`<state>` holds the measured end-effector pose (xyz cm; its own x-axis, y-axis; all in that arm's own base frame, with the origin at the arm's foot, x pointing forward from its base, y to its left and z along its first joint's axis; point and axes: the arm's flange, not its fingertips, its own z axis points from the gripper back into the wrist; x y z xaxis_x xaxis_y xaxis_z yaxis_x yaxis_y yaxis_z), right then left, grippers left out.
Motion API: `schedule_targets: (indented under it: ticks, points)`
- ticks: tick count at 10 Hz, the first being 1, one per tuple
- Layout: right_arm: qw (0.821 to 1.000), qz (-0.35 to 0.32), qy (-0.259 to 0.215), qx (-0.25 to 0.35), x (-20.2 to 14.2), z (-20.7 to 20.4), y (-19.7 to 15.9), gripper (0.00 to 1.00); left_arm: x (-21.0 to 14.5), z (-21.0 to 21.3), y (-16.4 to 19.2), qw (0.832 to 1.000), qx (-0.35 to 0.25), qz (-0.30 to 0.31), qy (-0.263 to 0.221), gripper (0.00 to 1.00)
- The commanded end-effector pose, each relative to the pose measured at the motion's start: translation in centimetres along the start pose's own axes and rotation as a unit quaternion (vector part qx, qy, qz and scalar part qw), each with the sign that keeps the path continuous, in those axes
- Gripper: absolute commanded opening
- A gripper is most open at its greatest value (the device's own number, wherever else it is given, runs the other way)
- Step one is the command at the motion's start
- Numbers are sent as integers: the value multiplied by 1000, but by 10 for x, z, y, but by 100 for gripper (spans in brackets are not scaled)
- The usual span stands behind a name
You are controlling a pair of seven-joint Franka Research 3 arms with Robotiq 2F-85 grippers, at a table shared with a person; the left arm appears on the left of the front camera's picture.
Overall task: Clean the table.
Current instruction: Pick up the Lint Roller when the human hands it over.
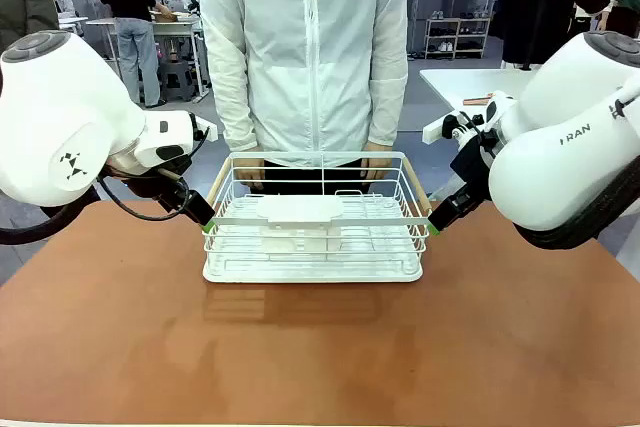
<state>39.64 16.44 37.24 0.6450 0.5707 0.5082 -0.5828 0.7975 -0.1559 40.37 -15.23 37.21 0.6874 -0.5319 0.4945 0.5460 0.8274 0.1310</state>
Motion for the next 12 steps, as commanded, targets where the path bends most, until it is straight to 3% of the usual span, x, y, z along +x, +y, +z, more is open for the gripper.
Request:
schedule_targets:
  ticks: [1,12]
  points:
    - [1000,0,0,0,0,0,0,100,0,0,0,1000,0,0,0,100]
    - [1000,0,0,0,0,0,0,100,0,0,-1,1000,0,-1,0,100]
